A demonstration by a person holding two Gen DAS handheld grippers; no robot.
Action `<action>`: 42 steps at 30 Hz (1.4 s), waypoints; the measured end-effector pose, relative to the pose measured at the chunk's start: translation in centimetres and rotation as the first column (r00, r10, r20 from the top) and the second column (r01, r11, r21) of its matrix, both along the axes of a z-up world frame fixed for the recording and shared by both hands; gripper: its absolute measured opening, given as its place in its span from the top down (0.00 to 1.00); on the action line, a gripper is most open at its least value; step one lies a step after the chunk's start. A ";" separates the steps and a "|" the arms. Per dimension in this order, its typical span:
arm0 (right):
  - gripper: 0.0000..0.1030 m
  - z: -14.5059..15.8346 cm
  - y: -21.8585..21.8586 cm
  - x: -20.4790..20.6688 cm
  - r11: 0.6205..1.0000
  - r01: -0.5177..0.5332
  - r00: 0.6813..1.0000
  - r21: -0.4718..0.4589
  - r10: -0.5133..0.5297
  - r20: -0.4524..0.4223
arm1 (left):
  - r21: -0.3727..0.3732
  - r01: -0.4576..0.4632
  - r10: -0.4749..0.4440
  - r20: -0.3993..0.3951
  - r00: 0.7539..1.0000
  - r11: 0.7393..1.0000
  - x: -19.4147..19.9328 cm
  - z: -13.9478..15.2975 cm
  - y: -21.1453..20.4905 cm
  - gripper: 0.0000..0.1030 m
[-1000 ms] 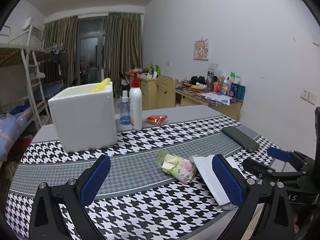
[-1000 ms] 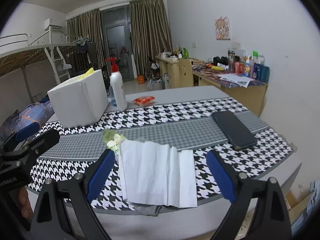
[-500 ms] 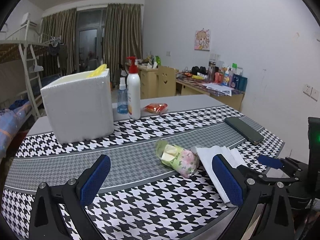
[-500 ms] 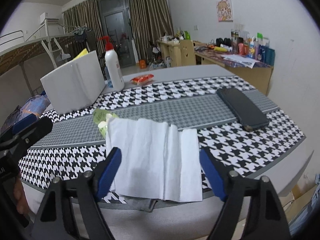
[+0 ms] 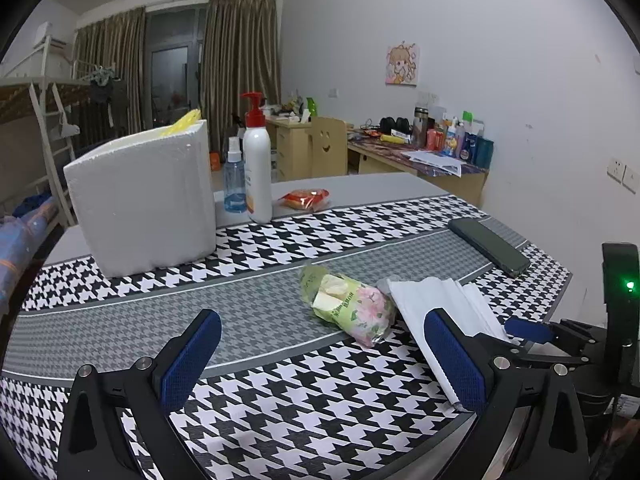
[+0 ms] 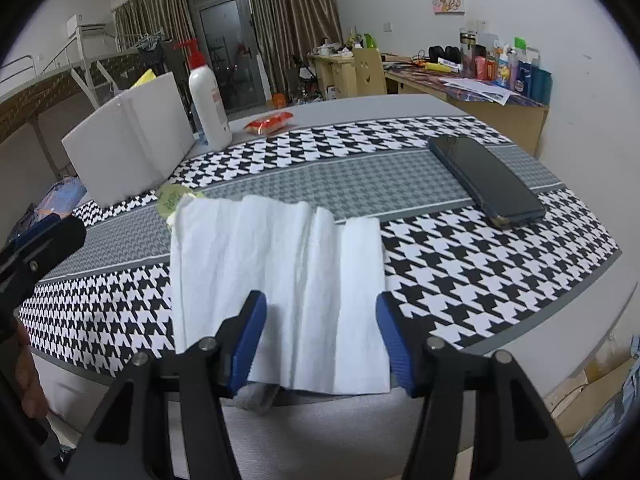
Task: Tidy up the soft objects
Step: 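Close the right gripper on the white tissues while the left tool moves toward the grey sock, then close the left gripper on the grey sock while the right gripper lifts the tissues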
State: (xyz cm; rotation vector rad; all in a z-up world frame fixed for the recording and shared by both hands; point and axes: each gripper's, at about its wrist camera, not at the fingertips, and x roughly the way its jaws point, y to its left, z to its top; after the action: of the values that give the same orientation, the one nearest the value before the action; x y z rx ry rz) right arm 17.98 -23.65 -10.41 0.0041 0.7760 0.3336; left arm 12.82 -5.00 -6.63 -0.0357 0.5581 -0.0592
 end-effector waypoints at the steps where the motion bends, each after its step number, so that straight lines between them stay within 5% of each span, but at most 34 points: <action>1: 0.40 -0.2 0.0 0.1 1.000 0.005 1.000 -0.004 -0.005 -0.007 | 0.003 0.002 -0.002 -0.002 1.000 1.000 0.0 -0.1 -0.1 0.01; 14: 0.88 -0.7 -0.3 0.2 1.000 -0.003 0.999 -0.029 0.002 -0.043 | 0.006 0.014 -0.014 -0.027 1.000 1.000 0.6 -0.6 -0.7 0.01; 30: 0.89 3.6 -4.6 -1.4 0.993 0.098 0.992 0.062 -0.102 0.072 | -0.012 0.085 -0.085 -0.054 0.995 0.996 1.1 -1.1 -2.6 0.01; 42: 0.84 1.0 -6.1 -0.1 0.988 0.155 0.988 -0.004 -0.155 0.021 | -0.032 0.168 -0.171 -0.122 0.978 0.985 2.1 -2.7 -5.6 0.01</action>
State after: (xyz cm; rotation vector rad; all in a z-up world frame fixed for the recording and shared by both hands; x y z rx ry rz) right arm 17.91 -29.70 -9.37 0.0560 0.7515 0.1833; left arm 14.90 -10.61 -9.29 -0.0125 0.6843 -0.2303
